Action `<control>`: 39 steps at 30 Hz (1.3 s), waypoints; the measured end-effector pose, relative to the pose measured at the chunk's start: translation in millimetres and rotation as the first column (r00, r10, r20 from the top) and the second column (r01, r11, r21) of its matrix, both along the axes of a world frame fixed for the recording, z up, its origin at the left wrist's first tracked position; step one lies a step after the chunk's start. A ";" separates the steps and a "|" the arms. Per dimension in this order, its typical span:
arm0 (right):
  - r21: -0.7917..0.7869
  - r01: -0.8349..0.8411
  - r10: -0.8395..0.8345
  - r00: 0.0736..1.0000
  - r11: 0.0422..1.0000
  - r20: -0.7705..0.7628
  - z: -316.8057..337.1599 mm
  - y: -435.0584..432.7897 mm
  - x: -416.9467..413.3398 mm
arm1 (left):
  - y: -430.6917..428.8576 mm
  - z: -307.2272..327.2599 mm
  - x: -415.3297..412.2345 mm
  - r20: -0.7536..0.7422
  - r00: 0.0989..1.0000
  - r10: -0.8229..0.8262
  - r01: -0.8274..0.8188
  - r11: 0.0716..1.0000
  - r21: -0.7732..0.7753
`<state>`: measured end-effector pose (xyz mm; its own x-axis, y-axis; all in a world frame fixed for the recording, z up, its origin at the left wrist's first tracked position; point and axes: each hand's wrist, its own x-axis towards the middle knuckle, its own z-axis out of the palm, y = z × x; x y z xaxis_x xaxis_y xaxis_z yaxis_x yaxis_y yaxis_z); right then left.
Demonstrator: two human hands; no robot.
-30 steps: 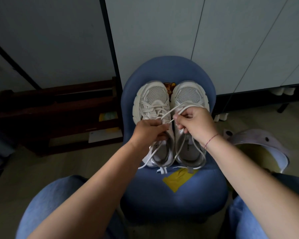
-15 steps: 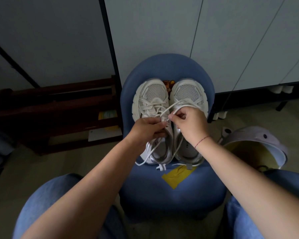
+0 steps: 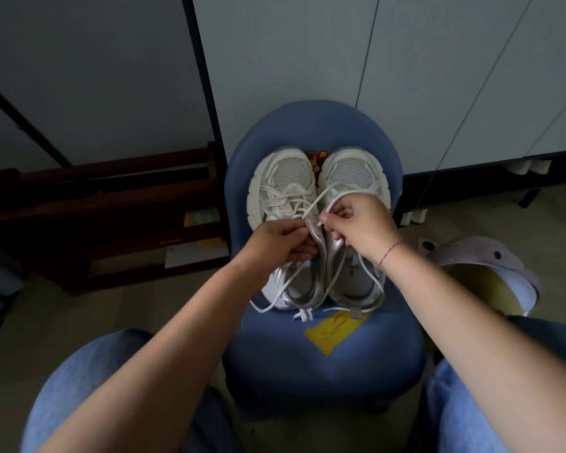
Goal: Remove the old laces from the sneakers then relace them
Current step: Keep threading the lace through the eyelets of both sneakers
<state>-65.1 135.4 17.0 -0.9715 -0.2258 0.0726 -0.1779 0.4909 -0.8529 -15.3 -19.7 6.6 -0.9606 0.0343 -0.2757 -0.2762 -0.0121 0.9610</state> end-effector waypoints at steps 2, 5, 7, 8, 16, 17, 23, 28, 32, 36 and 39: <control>0.054 0.009 -0.006 0.999 0.998 -0.047 -1.5 -2.7 0.1 | -2.6 -1.3 -1.9 -0.010 1.000 -0.006 0.006 1.000 -0.026; 0.048 -0.017 0.019 0.999 0.999 -0.030 1.3 -1.3 -0.7 | -4.3 -0.9 -3.5 -0.008 1.000 -0.010 0.010 1.000 -0.027; 0.033 -0.069 0.069 0.998 0.997 -0.001 5.1 1.7 0.1 | -4.6 0.5 -3.9 0.000 1.000 0.000 0.000 1.000 -0.026; 0.062 -0.098 0.098 0.995 0.993 0.006 7.0 2.9 1.5 | -4.9 0.9 -4.1 0.005 1.000 0.010 -0.010 1.000 -0.026; 0.152 -0.140 0.142 0.990 0.978 0.000 7.6 3.7 5.1 | -3.3 4.5 -1.2 0.002 1.000 0.015 -0.015 0.998 -0.058; 0.124 -0.143 0.143 0.990 0.982 0.007 7.0 4.4 4.2 | -4.8 6.1 0.6 -0.002 1.000 0.001 -0.001 0.997 -0.078; 0.047 -0.144 0.143 0.990 0.989 0.023 1.7 8.0 1.8 | -34.4 28.0 35.1 0.146 0.925 -0.350 0.377 0.893 -0.244; 0.056 -0.132 0.131 0.991 0.990 0.014 3.1 7.5 3.4 | -34.6 19.8 40.3 0.148 0.945 -0.292 0.323 0.906 -0.275; 0.064 -0.125 0.125 0.992 0.990 0.005 3.6 6.5 4.5 | -11.0 12.9 31.0 0.213 0.965 -0.150 0.130 0.986 0.108; 0.087 -0.115 0.118 0.993 0.990 -0.026 2.0 6.2 4.5 | 10.3 11.1 22.8 0.326 0.944 -0.052 -0.105 0.889 0.446; 0.077 -0.118 0.120 0.993 0.990 -0.023 2.0 6.4 4.6 | 12.0 9.6 22.4 0.299 0.954 -0.014 -0.122 0.894 0.432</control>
